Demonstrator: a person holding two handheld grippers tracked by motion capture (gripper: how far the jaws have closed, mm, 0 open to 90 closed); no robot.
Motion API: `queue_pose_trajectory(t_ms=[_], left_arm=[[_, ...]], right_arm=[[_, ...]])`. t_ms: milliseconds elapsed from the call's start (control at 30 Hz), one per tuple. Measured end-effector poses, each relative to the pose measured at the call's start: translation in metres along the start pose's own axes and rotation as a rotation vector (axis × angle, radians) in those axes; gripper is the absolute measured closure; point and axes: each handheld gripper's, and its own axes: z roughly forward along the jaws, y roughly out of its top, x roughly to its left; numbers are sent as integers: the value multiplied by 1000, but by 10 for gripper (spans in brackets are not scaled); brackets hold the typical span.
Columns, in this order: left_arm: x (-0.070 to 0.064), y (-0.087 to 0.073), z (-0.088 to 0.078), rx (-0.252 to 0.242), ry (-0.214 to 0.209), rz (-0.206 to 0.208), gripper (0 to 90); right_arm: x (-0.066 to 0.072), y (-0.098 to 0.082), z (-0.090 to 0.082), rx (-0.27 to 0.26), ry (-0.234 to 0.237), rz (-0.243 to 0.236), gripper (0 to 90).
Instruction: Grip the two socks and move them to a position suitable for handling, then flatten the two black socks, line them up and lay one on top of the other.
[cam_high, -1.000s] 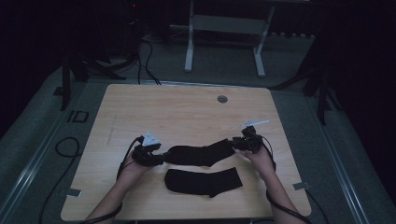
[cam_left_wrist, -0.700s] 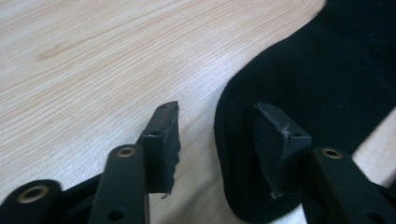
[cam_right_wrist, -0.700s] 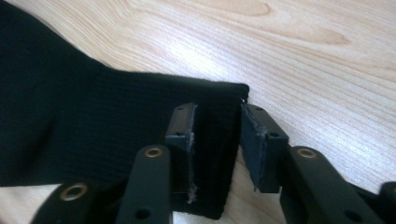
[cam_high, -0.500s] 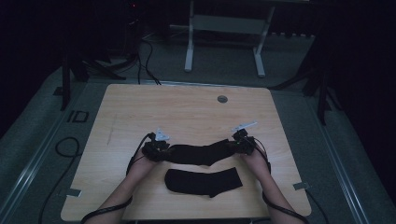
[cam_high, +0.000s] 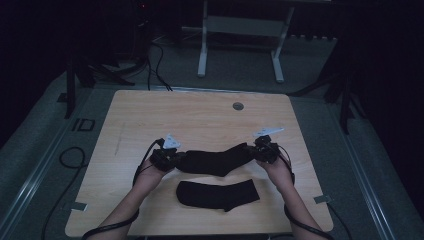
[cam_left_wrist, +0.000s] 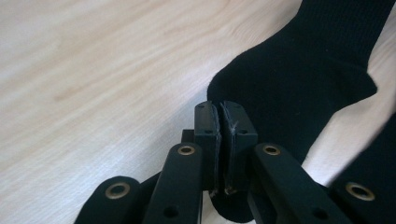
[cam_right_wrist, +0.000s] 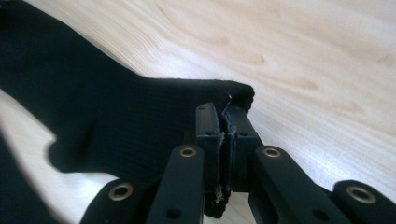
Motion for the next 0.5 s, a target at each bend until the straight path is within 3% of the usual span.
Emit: queue_pose_trajectory(t_ms=[100,267,500], left_arm=[[-4,5,-16,-14,-3,23,860],[-6,4,-31,-28,-11,19,861],[-17,-2,-48,-27,-85,-1,860]], right_arm=[[5,2,-14,-26,16,-5,857],[14,-3,-35,-65,60,-11,857],[26,-19,-54,-72,80,-23,857]])
